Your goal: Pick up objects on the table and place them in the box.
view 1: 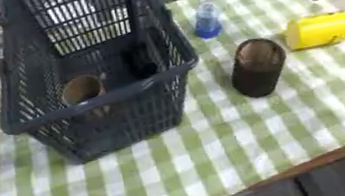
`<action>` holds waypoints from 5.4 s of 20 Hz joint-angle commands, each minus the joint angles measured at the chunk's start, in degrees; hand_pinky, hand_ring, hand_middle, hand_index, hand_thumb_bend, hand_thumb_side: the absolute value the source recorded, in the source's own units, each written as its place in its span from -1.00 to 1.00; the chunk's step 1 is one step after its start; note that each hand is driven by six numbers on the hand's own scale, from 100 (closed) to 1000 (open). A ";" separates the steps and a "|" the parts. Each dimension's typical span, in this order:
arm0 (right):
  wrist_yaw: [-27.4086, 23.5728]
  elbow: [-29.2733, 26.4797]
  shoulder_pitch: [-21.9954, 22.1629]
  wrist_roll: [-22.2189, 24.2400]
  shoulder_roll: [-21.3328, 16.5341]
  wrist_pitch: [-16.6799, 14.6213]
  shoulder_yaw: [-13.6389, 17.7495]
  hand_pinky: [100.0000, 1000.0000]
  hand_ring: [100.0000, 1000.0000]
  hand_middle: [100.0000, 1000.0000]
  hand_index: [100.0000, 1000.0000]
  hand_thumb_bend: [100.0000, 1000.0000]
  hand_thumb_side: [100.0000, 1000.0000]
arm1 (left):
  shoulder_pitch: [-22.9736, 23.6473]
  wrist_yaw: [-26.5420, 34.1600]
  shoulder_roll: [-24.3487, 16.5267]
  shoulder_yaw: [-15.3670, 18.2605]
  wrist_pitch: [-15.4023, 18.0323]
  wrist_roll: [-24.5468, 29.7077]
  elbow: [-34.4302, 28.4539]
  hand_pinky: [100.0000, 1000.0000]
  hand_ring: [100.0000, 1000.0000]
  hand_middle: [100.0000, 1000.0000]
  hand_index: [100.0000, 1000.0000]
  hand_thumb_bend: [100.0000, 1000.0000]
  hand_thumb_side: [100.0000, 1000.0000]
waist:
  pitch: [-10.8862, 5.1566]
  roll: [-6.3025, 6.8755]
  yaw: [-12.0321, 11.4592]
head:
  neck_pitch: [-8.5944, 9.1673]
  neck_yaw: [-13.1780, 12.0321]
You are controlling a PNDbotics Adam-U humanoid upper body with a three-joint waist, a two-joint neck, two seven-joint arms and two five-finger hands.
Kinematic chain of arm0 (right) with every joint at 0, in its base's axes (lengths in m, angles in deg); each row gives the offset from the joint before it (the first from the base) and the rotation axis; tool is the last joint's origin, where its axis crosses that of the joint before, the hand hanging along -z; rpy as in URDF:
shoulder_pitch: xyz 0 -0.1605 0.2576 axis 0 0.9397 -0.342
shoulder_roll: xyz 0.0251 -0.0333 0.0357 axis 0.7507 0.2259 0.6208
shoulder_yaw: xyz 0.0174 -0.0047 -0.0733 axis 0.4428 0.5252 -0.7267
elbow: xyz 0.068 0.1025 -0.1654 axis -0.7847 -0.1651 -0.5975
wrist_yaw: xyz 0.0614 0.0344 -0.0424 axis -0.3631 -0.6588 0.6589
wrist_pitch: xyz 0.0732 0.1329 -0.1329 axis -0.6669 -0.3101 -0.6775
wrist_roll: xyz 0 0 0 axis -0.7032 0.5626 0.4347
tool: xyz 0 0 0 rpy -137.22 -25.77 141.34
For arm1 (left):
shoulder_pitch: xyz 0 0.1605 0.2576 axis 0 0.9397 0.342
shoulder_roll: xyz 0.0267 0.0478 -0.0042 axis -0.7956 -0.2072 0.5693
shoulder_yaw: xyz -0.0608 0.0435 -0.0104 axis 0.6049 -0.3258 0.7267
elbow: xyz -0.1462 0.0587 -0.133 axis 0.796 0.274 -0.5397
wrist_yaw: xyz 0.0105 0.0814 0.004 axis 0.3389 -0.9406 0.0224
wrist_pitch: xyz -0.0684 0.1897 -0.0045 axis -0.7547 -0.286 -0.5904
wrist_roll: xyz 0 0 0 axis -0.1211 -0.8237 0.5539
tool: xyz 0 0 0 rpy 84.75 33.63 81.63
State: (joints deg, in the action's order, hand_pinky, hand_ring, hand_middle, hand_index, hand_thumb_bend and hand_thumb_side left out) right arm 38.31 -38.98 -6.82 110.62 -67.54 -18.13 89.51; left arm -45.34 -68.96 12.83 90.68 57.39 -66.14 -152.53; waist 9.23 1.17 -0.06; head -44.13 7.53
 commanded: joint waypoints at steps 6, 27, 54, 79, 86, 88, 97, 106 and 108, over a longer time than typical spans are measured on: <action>6.37 11.66 -1.55 -5.29 -5.39 -1.96 -0.78 1.00 0.96 0.98 1.00 -0.36 0.35 | -0.22 -0.24 -1.13 0.32 0.10 0.44 -0.71 -0.41 0.58 0.40 0.46 -0.31 0.78 | -1.17 -1.15 -0.11 | 0.02 -0.17; 25.59 27.84 -3.09 -19.00 -3.84 -6.11 -1.51 1.00 1.00 1.00 1.00 -0.23 0.75 | -0.23 -0.21 -1.11 0.34 0.08 0.74 -0.71 -0.41 0.57 0.40 0.46 -0.31 0.78 | -1.00 -0.96 -0.46 | 0.02 -0.07; 28.79 30.37 -6.53 -14.23 1.14 -9.91 -3.20 -0.33 -0.07 0.34 0.60 -0.35 -0.47 | -0.19 -0.05 -1.05 0.24 0.12 1.09 -0.71 -0.41 0.57 0.40 0.46 -0.31 0.78 | -1.02 -0.50 -0.79 | 0.02 0.03; 14.99 10.56 -9.53 -18.24 0.77 -9.76 -0.89 -0.94 -0.45 -0.48 0.07 -0.60 -0.89 | 0.15 0.05 -1.03 0.15 0.14 1.28 -0.54 -0.40 0.57 0.39 0.46 -0.32 0.79 | -1.61 -0.64 -0.56 | 0.02 -0.14; 14.45 5.29 -14.54 -15.26 5.68 -10.73 -1.98 -0.92 -0.43 -0.49 0.08 -0.57 -0.94 | 0.21 0.14 -1.00 -0.07 0.11 1.50 -0.43 -0.40 0.57 0.39 0.46 -0.32 0.78 | -2.03 -0.40 -0.77 | 0.02 0.15; 14.77 4.07 -16.39 -14.35 7.88 -11.31 -2.63 -0.91 -0.42 -0.49 0.09 -0.54 -0.96 | 0.24 0.16 -0.98 -0.18 0.10 1.60 -0.37 -0.40 0.57 0.39 0.46 -0.32 0.78 | -2.21 -0.31 -0.86 | 0.02 0.37; 16.08 -3.03 -21.11 -13.27 16.40 -12.69 -4.64 -0.84 -0.65 -0.52 0.15 -0.42 -1.00 | 0.39 0.27 -0.83 -0.57 0.05 1.95 -0.12 -0.40 0.57 0.40 0.46 -0.33 0.78 | -2.83 0.09 -1.24 | 0.02 1.64; 15.97 -5.00 -25.61 -13.31 24.66 -20.96 -11.95 -0.74 -0.47 -0.35 0.20 -0.32 -0.92 | 0.54 0.35 -0.78 -1.18 0.01 2.59 0.05 -0.41 0.57 0.40 0.46 -0.33 0.78 | -3.32 0.26 -1.41 | 0.02 2.96; 15.65 -4.71 -26.10 -13.67 25.80 -22.98 -13.60 -0.71 -0.42 -0.32 0.21 -0.31 -0.87 | 0.55 0.37 -0.73 -1.28 0.00 2.70 0.08 -0.41 0.57 0.40 0.46 -0.33 0.78 | -3.30 0.25 -1.48 | 0.02 3.17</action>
State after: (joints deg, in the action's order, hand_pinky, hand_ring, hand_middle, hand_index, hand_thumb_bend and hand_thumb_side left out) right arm 54.33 -43.10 -31.10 97.15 -41.90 -39.69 76.73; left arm -44.41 -68.85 12.80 89.52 57.31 -63.66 -151.78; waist 7.82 0.95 -1.48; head -44.27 10.47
